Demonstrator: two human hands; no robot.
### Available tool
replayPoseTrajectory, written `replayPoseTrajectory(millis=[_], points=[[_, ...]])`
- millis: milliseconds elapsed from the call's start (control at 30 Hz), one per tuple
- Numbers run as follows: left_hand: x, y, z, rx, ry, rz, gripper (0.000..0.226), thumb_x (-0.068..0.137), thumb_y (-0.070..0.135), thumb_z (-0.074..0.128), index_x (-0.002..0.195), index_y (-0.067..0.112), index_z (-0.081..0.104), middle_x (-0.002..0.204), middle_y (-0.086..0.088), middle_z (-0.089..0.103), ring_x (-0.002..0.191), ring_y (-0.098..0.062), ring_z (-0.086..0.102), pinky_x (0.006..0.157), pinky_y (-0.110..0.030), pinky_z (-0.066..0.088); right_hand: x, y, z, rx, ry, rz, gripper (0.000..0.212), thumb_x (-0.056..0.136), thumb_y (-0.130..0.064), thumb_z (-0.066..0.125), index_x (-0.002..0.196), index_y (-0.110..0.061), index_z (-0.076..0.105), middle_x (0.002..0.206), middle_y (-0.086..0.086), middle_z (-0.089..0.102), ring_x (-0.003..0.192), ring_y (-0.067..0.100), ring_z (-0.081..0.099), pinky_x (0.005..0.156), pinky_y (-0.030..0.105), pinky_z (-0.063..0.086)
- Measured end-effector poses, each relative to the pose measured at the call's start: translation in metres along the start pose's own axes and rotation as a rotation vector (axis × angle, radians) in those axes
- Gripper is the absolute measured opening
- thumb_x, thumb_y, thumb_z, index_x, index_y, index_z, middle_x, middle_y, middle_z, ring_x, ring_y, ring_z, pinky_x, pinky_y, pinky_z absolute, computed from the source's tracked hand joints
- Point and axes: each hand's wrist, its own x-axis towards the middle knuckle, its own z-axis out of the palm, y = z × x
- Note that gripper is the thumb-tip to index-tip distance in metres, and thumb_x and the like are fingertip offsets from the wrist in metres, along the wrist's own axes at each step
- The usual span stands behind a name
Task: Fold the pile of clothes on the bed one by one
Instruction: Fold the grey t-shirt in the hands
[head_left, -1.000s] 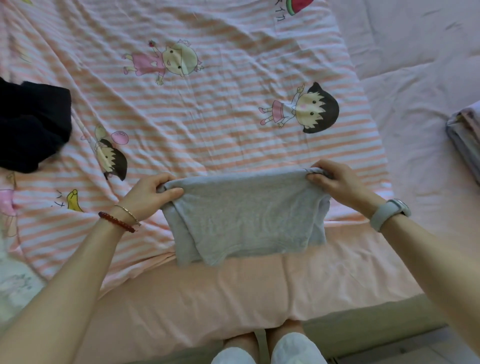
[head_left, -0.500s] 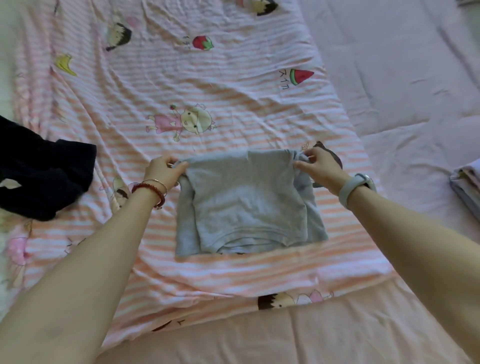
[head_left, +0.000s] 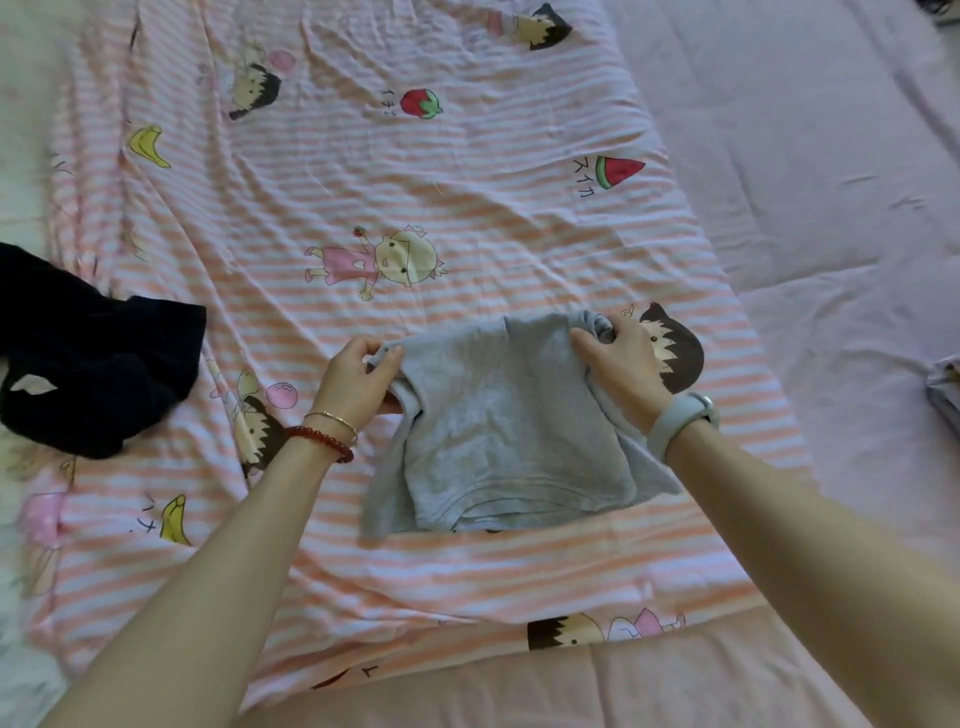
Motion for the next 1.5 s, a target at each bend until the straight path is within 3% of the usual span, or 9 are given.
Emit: replayPoseTrajectory(millis=[233, 400, 533, 733, 900, 1033, 1200, 1333, 1500], points=[[-0.056, 0.016, 0.024, -0.47, -0.202, -0.046, 0.017, 0.096, 0.014, 0.043, 0.087, 0.014, 0.059, 0.064, 0.004, 0.067, 0.062, -0.009, 0.064, 0.061, -0.023, 0.056, -0.076, -0.041, 0.035, 0.279, -0.265, -0.251, 0.021, 0.084, -0.007, 0.057, 0.068, -0.018, 0.051, 0.064, -0.007, 0.045, 0.062, 0.007, 0.044, 0.061, 0.027, 0.038], [-0.06, 0.012, 0.014, -0.645, -0.224, -0.181, 0.043, 0.077, 0.049, 0.055, 0.095, 0.01, 0.056, 0.079, -0.006, 0.064, 0.073, -0.02, 0.062, 0.063, -0.029, 0.055, -0.093, -0.031, 0.047, 0.061, -0.592, -0.383, 0.056, 0.078, -0.007, 0.032, 0.132, -0.006, 0.049, 0.113, -0.006, 0.043, 0.106, 0.004, 0.043, 0.088, 0.004, 0.032], [-0.064, 0.015, 0.014, -0.505, -0.194, -0.145, 0.032, 0.074, 0.037, 0.068, 0.091, 0.015, 0.052, 0.066, 0.003, 0.06, 0.059, -0.01, 0.061, 0.052, -0.024, 0.05, -0.105, -0.022, 0.047, -0.008, -0.709, -0.53, 0.056, 0.08, 0.011, 0.025, 0.131, 0.002, 0.048, 0.132, 0.006, 0.037, 0.123, 0.005, 0.032, 0.097, 0.001, 0.026], [-0.073, 0.026, -0.003, -0.374, -0.236, -0.02, 0.017, 0.076, 0.009, 0.062, 0.087, 0.023, 0.06, 0.075, -0.003, 0.054, 0.063, -0.014, 0.05, 0.057, -0.025, 0.045, -0.103, -0.022, 0.014, 0.145, -0.25, -0.351, 0.038, 0.08, -0.003, 0.042, 0.101, -0.031, 0.056, 0.104, -0.007, 0.059, 0.084, -0.001, 0.056, 0.071, 0.012, 0.041], [-0.089, 0.061, -0.033, -0.269, -0.428, 0.277, 0.02, 0.062, 0.028, 0.06, 0.075, 0.041, 0.066, 0.068, 0.017, 0.053, 0.059, -0.002, 0.044, 0.055, -0.011, 0.037, -0.078, -0.054, -0.036, 0.18, -0.41, -0.314, 0.059, 0.084, -0.022, 0.066, 0.128, -0.043, 0.034, 0.138, -0.007, 0.045, 0.123, 0.001, 0.044, 0.099, 0.02, 0.038], [-0.091, 0.089, -0.048, -0.174, -0.246, 0.429, 0.019, 0.071, 0.021, 0.055, 0.082, 0.035, 0.062, 0.072, 0.025, 0.059, 0.065, 0.005, 0.049, 0.062, -0.007, 0.039, -0.08, -0.095, -0.057, 0.169, -0.474, -0.389, 0.006, 0.086, -0.013, 0.064, 0.09, -0.016, 0.066, 0.082, -0.008, 0.067, 0.078, 0.001, 0.06, 0.071, 0.016, 0.047], [-0.087, 0.098, -0.059, 0.114, 0.001, 0.658, 0.025, 0.084, 0.023, 0.04, 0.09, 0.034, 0.062, 0.087, 0.03, 0.062, 0.078, -0.007, 0.057, 0.071, -0.021, 0.044, -0.096, -0.117, -0.066, -0.127, -0.194, -0.73, 0.03, 0.089, -0.033, 0.048, 0.089, -0.005, 0.057, 0.075, 0.001, 0.054, 0.065, 0.014, 0.047, 0.059, 0.014, 0.036], [-0.088, 0.103, -0.057, -0.155, 0.051, 0.551, 0.028, 0.091, 0.005, 0.049, 0.089, 0.031, 0.056, 0.091, 0.013, 0.063, 0.086, 0.007, 0.059, 0.076, -0.013, 0.044, -0.101, -0.127, -0.074, -0.18, -0.324, -0.663, 0.007, 0.095, -0.016, 0.049, 0.098, -0.012, 0.054, 0.079, -0.012, 0.053, 0.066, 0.004, 0.051, 0.057, 0.013, 0.038], [-0.097, 0.098, -0.056, -0.624, -0.128, 0.387, 0.057, 0.061, 0.051, 0.079, 0.105, 0.036, 0.047, 0.116, -0.006, 0.061, 0.094, -0.015, 0.063, 0.073, -0.029, 0.051, -0.108, -0.138, -0.077, 0.008, -0.29, -0.623, 0.009, 0.091, -0.015, 0.048, 0.094, -0.02, 0.054, 0.077, -0.017, 0.051, 0.065, -0.013, 0.055, 0.05, 0.004, 0.037]])
